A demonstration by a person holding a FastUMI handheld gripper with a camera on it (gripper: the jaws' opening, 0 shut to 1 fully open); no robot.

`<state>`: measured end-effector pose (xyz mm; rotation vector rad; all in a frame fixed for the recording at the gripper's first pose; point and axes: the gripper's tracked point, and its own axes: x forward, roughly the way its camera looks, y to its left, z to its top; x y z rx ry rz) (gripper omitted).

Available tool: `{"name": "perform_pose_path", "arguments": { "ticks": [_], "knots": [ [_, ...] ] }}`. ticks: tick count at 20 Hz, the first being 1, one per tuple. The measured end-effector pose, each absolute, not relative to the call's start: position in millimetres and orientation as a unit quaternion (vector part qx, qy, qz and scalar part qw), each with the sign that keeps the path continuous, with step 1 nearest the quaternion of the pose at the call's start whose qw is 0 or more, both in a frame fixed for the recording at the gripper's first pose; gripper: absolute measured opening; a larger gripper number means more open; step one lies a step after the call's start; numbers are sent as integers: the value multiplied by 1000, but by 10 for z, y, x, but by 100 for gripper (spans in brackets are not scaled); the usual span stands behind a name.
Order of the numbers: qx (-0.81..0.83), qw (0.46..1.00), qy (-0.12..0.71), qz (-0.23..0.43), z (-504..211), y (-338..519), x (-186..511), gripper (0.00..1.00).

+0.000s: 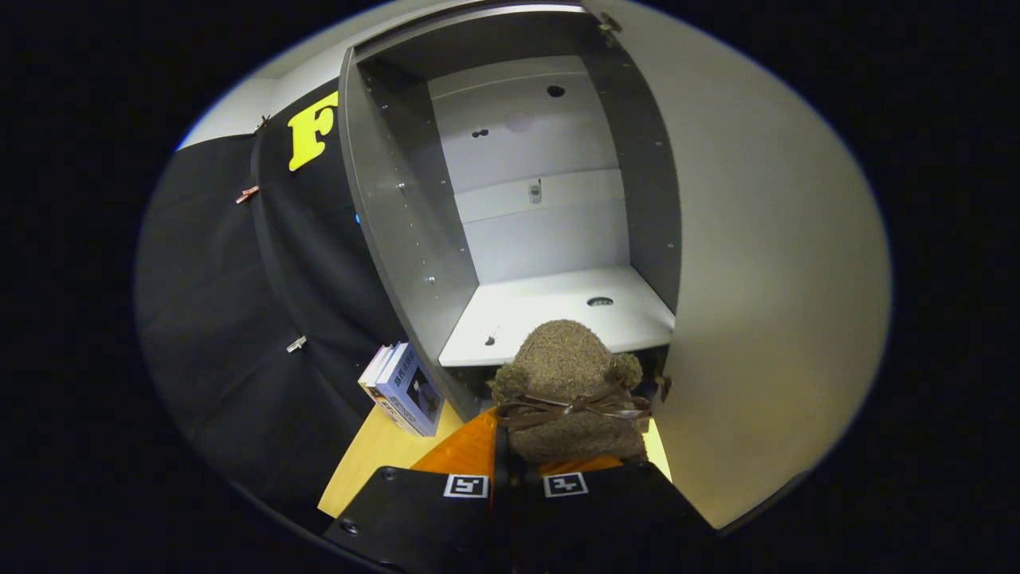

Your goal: Open the shoe cabinet door, grab the shoes and put them into the shoe cabinet, then close the shoe cabinet door.

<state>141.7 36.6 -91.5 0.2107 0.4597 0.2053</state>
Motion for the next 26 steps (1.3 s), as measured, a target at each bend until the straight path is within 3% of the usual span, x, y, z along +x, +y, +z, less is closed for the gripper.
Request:
{"name": "perform_pose_path", "arguments": {
  "ticks": [5, 14, 26],
  "knots": [
    [88, 965, 225, 103, -656, 467, 2228, 10],
    [68, 966, 240, 61, -912, 371, 3605, 10],
    [37, 960, 275, 43, -1577, 427, 4600, 10]
  ]
}}
